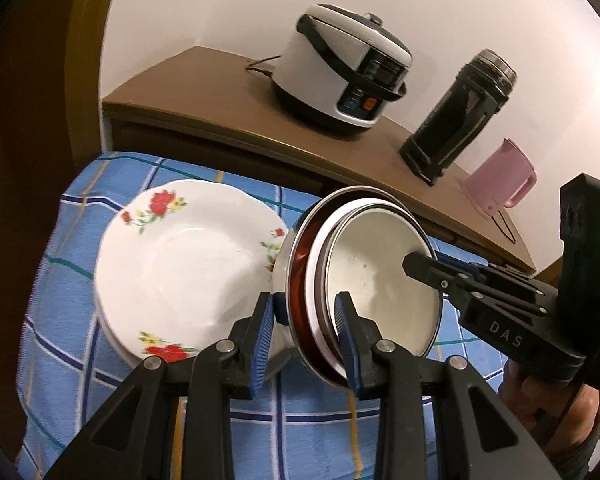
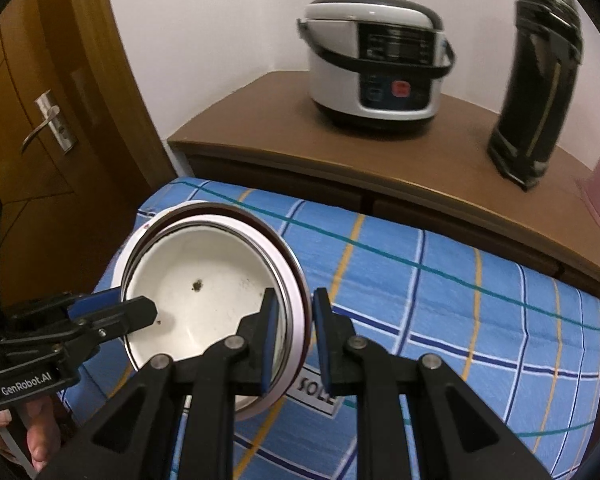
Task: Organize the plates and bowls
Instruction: 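Lower the bowl stack onto the red-flower plate stack with both tools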
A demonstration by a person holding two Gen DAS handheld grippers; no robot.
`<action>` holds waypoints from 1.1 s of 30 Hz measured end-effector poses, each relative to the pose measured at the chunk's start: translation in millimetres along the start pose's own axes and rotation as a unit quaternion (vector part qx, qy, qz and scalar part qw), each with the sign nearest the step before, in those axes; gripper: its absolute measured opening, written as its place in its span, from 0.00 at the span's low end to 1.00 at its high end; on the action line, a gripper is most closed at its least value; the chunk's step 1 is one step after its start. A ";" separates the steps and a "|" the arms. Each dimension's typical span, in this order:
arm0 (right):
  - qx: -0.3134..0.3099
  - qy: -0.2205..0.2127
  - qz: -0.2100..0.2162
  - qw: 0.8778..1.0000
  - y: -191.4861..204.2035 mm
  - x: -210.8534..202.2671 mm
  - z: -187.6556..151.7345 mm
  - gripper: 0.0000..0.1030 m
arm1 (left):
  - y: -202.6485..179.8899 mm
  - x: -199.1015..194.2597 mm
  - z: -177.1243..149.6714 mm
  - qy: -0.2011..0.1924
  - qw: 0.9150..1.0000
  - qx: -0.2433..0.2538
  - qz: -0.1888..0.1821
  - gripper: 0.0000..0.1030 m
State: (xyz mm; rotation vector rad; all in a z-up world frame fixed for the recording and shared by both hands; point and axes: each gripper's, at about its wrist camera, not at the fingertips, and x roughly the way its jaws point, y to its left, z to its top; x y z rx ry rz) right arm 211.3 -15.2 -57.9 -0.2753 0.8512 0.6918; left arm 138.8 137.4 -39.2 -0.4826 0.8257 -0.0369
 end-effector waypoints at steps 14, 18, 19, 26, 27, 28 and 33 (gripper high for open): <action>-0.043 0.018 0.022 0.999 43.9 26.8 29.1 0.17 | 36.6 -17.5 7.8 -0.017 0.999 -0.027 0.042 0.33; -0.052 0.027 0.025 0.998 52.5 35.7 34.6 0.17 | 45.3 -18.9 8.7 -0.017 0.998 -0.035 0.049 0.33; -0.054 0.029 0.026 0.998 54.2 37.2 35.7 0.17 | 47.2 -18.9 8.9 -0.017 0.998 -0.036 0.050 0.33; -0.068 0.042 0.025 0.997 61.9 47.0 41.5 0.17 | 56.6 -16.7 9.0 -0.010 0.998 -0.043 0.054 0.33; -0.070 0.043 0.024 0.996 62.6 47.8 42.1 0.17 | 58.0 -16.0 9.1 -0.009 0.998 -0.044 0.054 0.33; -0.073 0.046 0.023 0.996 64.1 49.8 43.1 0.17 | 59.6 -15.3 9.1 -0.007 0.997 -0.046 0.053 0.33; -0.085 0.061 0.019 0.994 69.2 56.6 44.8 0.17 | 65.5 -12.5 8.1 0.001 0.997 -0.053 0.053 0.33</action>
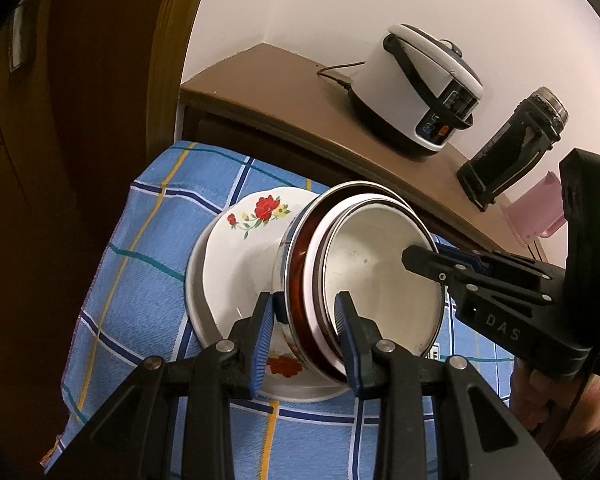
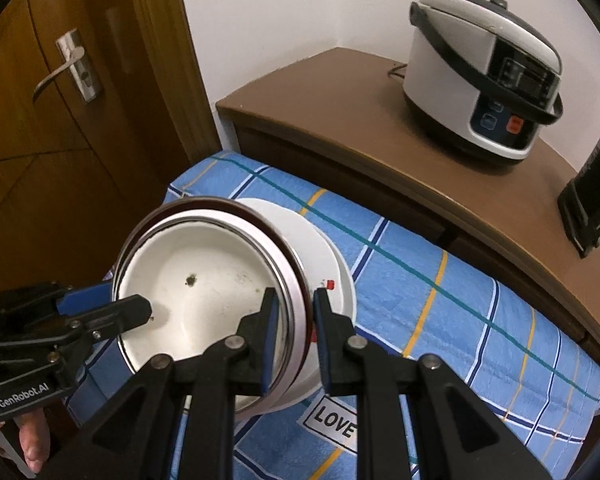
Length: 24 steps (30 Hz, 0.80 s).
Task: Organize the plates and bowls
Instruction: 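Lower the bowl stack onto the red-flower plate stack with both tools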
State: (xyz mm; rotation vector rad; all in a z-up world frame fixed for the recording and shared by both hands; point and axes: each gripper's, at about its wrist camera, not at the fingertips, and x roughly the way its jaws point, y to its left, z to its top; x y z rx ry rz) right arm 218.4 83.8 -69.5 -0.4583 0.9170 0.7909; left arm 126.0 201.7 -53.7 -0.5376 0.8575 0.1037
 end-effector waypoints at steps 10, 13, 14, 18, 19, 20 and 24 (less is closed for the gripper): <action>-0.015 0.024 -0.004 1.000 3.9 10.6 7.0 0.17 | 3.8 3.6 -0.5 0.018 1.000 -0.008 -0.010 0.33; -0.021 0.031 -0.003 0.999 4.1 12.9 8.5 0.17 | 6.2 5.9 -0.6 0.026 0.999 -0.012 -0.015 0.33; -0.022 0.032 -0.003 0.999 4.1 13.5 8.5 0.17 | 7.0 6.1 -0.5 0.027 0.999 -0.013 -0.017 0.33; -0.025 0.040 -0.002 0.999 4.5 19.4 11.8 0.17 | 8.3 7.7 1.0 0.028 0.999 -0.014 -0.016 0.33; -0.026 0.043 -0.001 0.999 4.6 22.9 13.2 0.17 | 9.1 9.0 1.7 0.029 0.999 -0.015 -0.015 0.33; -0.025 0.043 -0.001 0.999 4.3 24.1 13.8 0.17 | 10.1 10.4 2.5 0.029 0.999 -0.016 -0.016 0.33; -0.023 0.046 0.000 0.999 3.2 28.0 15.5 0.18 | 13.1 12.1 5.5 0.029 0.999 -0.018 -0.022 0.33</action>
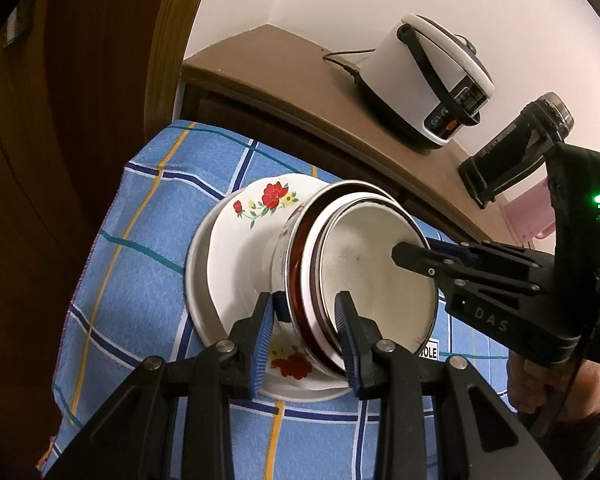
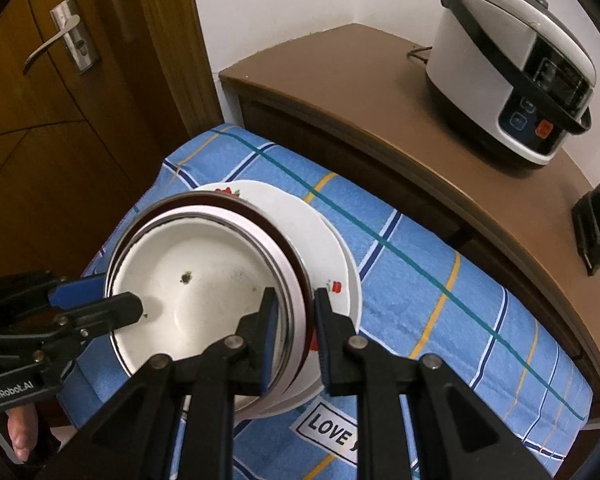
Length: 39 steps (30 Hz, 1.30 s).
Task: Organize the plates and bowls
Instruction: 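Lower the bowl stack onto the red-flower plate stack with both tools, then open both tools off the bowl stack and pull them back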
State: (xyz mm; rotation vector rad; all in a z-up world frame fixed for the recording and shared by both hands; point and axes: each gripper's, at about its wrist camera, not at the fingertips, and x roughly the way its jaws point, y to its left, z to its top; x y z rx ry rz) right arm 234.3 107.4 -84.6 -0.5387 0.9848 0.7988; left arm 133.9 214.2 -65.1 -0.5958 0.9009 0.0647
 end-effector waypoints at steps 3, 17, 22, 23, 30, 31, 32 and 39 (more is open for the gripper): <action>0.004 0.000 0.002 1.000 -2.0 1.1 -0.8 0.17 | 0.9 1.7 1.5 -0.003 1.000 0.001 -0.002 0.33; 0.025 -0.022 0.019 0.999 -7.3 0.9 -4.4 0.19 | 3.6 10.3 3.9 -0.044 0.999 0.023 0.006 0.34; 0.021 -0.036 0.007 0.999 -3.7 -0.6 -6.9 0.19 | 5.4 12.2 3.6 -0.060 0.998 0.033 0.005 0.34; 0.021 -0.039 0.005 0.999 -3.3 -1.1 -7.8 0.19 | 5.6 12.3 3.4 -0.064 0.997 0.037 0.004 0.34; 0.015 -0.080 -0.020 0.996 2.0 -3.0 -13.3 0.19 | 4.6 12.8 0.8 -0.089 0.995 0.050 0.009 0.34; 0.015 -0.089 -0.024 0.996 2.9 -3.2 -15.0 0.19 | 3.0 12.7 -0.3 -0.096 0.994 0.055 0.014 0.35; 0.017 -0.096 -0.026 0.995 3.0 -3.5 -16.7 0.19 | 2.0 12.3 -1.2 -0.102 0.993 0.058 0.018 0.35; 0.024 -0.129 -0.017 0.991 -1.2 -8.8 -25.5 0.19 | -0.6 10.2 -2.7 -0.109 0.992 0.062 0.033 0.35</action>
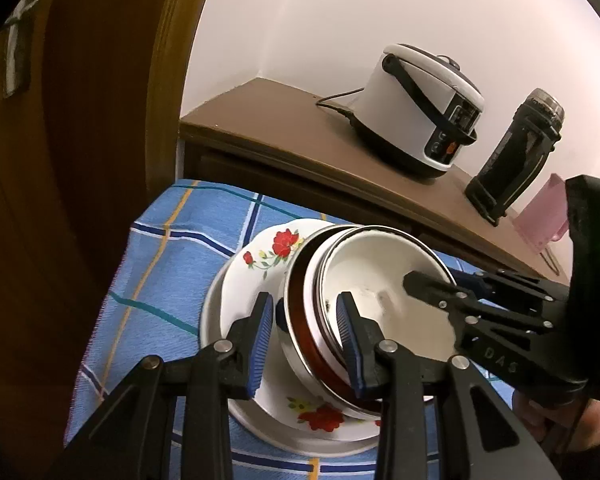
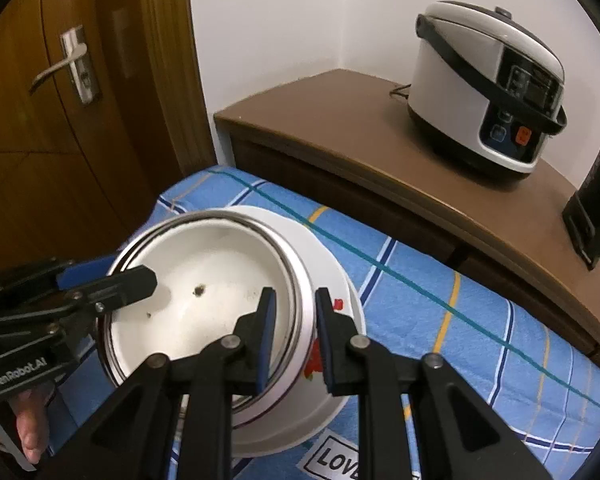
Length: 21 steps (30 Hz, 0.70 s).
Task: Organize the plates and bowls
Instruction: 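Open both tools off the bowl stack and pull them back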
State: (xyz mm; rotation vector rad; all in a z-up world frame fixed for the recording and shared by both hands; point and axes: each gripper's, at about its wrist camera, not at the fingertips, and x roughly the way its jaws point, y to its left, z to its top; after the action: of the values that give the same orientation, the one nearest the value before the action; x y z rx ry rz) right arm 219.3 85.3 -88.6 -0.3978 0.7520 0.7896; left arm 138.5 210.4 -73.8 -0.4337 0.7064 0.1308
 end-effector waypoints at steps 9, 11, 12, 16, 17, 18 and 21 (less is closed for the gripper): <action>0.040 -0.089 -0.022 0.995 -19.1 -50.8 -22.6 0.46 | -15.5 -34.5 -4.3 -0.062 0.998 0.007 0.032 0.55; 0.050 -0.120 -0.035 0.991 -22.0 -70.7 -33.6 0.52 | -26.2 -45.4 -7.1 -0.079 0.996 0.023 0.035 0.59; 0.053 -0.134 -0.046 0.989 -22.9 -81.0 -40.3 0.56 | -32.5 -50.3 -9.1 -0.086 0.995 0.032 0.039 0.62; 0.062 -0.164 -0.068 0.982 -26.0 -109.1 -59.5 0.60 | -54.7 -63.7 -17.5 -0.099 0.992 0.060 0.044 0.63; 0.067 -0.172 -0.071 0.980 -28.0 -117.9 -65.5 0.62 | -59.9 -66.7 -19.5 -0.101 0.992 0.065 0.042 0.63; 0.070 -0.177 -0.075 0.979 -28.7 -123.9 -69.2 0.64 | -63.1 -68.1 -20.9 -0.102 0.992 0.066 0.040 0.63; 0.077 -0.194 -0.090 0.974 -32.8 -147.3 -81.8 0.69 | -76.2 -74.8 -26.2 -0.106 0.991 0.077 0.036 0.63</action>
State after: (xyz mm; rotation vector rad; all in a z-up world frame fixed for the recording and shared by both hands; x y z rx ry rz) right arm 137.8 -55.7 -34.2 -0.1602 0.3994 0.6073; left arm 86.1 132.5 -16.7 -0.2419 0.5191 0.1859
